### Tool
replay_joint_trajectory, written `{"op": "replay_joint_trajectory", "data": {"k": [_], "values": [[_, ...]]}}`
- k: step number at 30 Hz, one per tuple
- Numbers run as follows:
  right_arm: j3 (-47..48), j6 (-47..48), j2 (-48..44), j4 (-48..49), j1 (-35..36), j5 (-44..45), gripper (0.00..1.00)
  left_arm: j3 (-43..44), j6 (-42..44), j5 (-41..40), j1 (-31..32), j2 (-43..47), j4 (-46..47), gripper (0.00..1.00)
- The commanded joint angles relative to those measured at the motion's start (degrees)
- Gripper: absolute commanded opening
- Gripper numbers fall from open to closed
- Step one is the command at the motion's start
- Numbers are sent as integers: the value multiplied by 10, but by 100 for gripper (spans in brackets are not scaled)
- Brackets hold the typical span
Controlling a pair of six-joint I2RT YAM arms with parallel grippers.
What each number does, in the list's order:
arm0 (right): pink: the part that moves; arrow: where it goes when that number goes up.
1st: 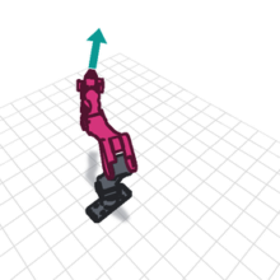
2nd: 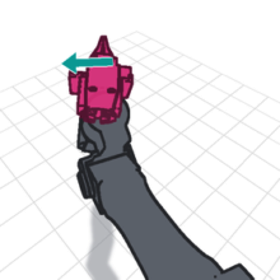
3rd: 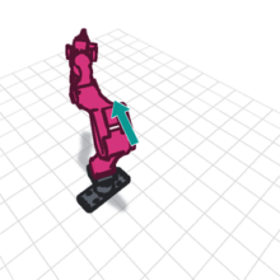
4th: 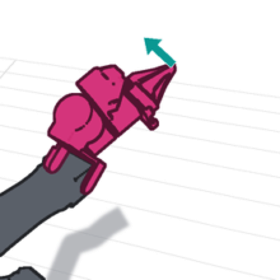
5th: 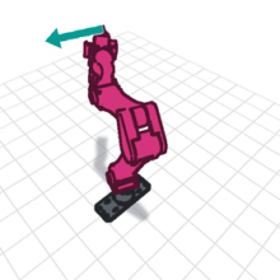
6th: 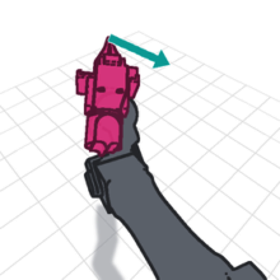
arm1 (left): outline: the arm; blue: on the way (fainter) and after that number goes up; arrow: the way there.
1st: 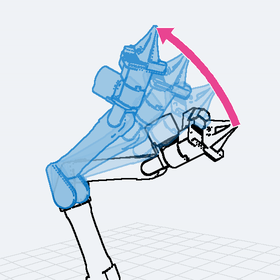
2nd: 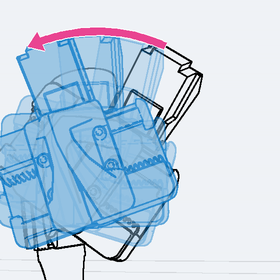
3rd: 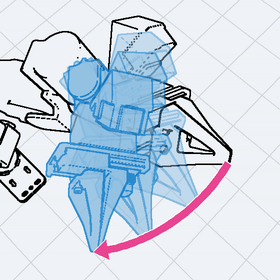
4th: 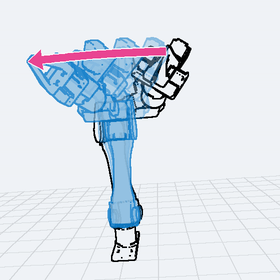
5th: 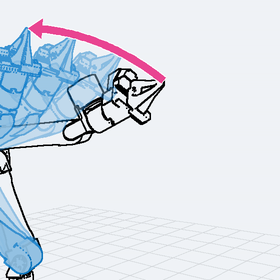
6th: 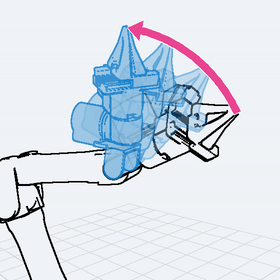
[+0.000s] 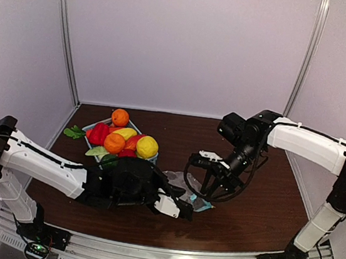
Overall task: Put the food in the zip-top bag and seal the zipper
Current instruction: Adjust the zipper food storage bag at the center of the board.
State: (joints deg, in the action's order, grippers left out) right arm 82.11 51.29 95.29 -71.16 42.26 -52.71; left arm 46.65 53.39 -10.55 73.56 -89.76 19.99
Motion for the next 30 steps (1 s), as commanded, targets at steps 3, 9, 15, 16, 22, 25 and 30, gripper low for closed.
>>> {"op": "replay_joint_trajectory", "data": {"k": [3,9,15,16,22,25,30], "values": [[-4,-27,-11,33,15,-16,35,-15,51,-37,20,3,70,0],[-3,-37,-9,64,24,8,36,-16,62,-42,33,3,71,0],[14,12,13,0,59,4,32,-20,65,-86,33,-19,107,0],[14,21,14,-12,62,2,31,-25,65,-89,33,-21,121,0],[16,50,19,-59,68,-4,24,-28,56,-102,33,-27,142,0],[11,35,11,-38,68,-5,23,-28,47,-97,33,-24,141,0],[12,-14,-3,16,67,19,22,-28,37,-86,33,-14,130,0]]}}
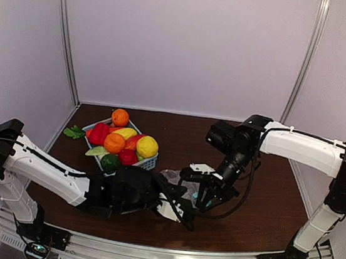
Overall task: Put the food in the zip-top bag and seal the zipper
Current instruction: Adjust the zipper food storage bag at the center of the board.
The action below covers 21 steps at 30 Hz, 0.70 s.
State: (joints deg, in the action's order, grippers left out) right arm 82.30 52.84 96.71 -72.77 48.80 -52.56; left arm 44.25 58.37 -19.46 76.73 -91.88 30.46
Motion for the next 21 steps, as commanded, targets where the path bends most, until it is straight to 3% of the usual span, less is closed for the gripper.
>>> {"op": "replay_joint_trajectory", "data": {"k": [1,8,12,21], "values": [[21,-27,-18,22,1,25,22,-4,-15,8,1,11,20,0],[78,-15,-53,-14,-34,76,18,-9,-18,33,0,30,-2,0],[71,-11,-47,-1,-36,104,31,-6,-11,35,1,25,-3,0],[66,1,-6,-2,-19,85,32,-5,-9,36,1,23,1,0]]}}
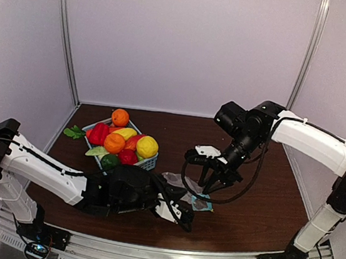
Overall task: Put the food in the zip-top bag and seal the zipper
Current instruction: Adjust the zipper food storage bag at the center of the board.
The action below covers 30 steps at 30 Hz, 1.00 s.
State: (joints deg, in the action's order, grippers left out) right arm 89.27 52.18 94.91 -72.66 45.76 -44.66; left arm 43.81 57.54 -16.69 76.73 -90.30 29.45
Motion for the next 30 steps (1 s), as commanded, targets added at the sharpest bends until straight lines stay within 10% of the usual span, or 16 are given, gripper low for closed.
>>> {"op": "replay_joint_trajectory", "data": {"k": [1,30], "values": [[-1,9,15,-7,13,2,32,0,0,8,1,7,12,0],[-14,9,25,-11,45,17,24,19,-47,-15,-1,-14,13,0]]}}
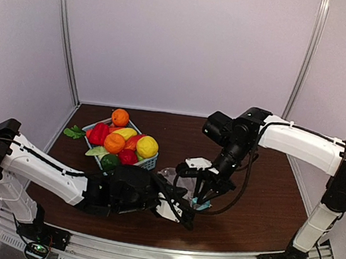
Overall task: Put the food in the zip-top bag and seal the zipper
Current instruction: Adjust the zipper food storage bag at the center of the board.
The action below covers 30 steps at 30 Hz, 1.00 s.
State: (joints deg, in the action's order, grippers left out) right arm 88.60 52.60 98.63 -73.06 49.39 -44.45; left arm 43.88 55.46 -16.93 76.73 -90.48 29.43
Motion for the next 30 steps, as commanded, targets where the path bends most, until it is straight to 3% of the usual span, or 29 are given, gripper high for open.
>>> {"op": "replay_joint_trajectory", "data": {"k": [1,7,15,20,24,30], "values": [[-8,6,-14,-8,9,17,24,20,-30,-15,-2,-12,13,0],[-31,-14,-34,32,15,41,21,22,-70,3,-13,3,15,0],[-66,-56,-81,124,22,83,0,26,-95,21,-20,13,5,0],[-70,-63,-104,140,24,105,0,30,-123,26,-26,16,5,0],[-82,-74,-154,197,24,193,0,25,-167,52,-43,21,7,0],[-92,-101,-182,300,24,374,0,44,-311,199,-106,37,-2,0]]}}
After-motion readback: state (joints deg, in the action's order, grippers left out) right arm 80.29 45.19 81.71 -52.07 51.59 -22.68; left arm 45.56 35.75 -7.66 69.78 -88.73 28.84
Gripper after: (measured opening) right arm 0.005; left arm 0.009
